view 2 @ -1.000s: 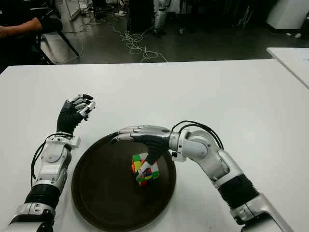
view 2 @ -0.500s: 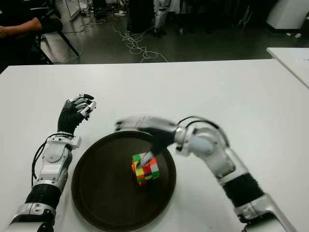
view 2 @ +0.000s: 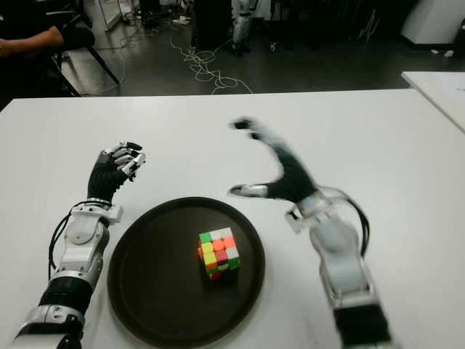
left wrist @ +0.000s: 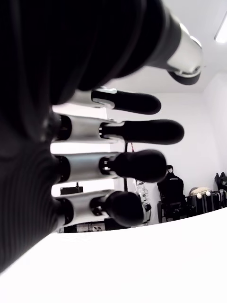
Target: Pick up the Rubik's Cube and put it in the plate
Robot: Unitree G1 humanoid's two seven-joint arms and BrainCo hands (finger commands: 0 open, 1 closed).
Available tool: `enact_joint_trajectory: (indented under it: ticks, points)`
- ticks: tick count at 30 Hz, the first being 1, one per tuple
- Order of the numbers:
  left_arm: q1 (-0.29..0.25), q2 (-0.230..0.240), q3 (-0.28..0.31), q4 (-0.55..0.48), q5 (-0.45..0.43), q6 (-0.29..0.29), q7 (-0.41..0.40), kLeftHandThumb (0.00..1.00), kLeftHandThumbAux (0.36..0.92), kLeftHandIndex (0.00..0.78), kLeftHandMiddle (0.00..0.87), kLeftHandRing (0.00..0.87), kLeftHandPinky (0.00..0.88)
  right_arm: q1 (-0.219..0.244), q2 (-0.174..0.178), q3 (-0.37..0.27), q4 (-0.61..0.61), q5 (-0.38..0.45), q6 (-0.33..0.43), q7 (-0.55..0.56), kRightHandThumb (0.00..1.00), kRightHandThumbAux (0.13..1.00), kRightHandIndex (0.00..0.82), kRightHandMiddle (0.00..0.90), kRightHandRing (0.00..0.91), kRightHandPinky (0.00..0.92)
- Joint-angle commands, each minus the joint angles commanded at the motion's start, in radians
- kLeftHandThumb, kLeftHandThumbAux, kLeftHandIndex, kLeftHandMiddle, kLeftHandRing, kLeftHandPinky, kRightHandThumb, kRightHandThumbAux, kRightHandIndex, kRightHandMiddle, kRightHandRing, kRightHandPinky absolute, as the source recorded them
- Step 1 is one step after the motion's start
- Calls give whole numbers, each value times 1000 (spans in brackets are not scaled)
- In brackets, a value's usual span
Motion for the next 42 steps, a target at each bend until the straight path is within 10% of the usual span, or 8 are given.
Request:
enact_joint_trajectory:
  ticks: [4, 10, 22, 42]
  points:
    - [-1, 3, -2, 7, 12, -10, 9, 844, 661, 417, 572, 726, 756, -105, 53, -47, 250, -43, -46, -132, 522, 749, 335, 337, 355, 399]
    - [4, 8, -3, 6, 18, -20, 11, 844, 661, 415, 572, 727, 757, -221, 72, -68, 452, -73, -37, -237, 673, 730, 403, 397, 415, 440]
    - [0, 14, 2, 19, 10, -40, -4, 844, 661, 416, 574, 728, 760, -133, 108, -50, 278, -66, 55, -246, 692, 725, 412, 416, 435, 454]
    - [4, 6, 7, 20, -6, -55, -9, 844, 661, 418, 576, 731, 761, -142, 103, -46, 265, -108, 85, -256, 688, 726, 410, 387, 400, 422]
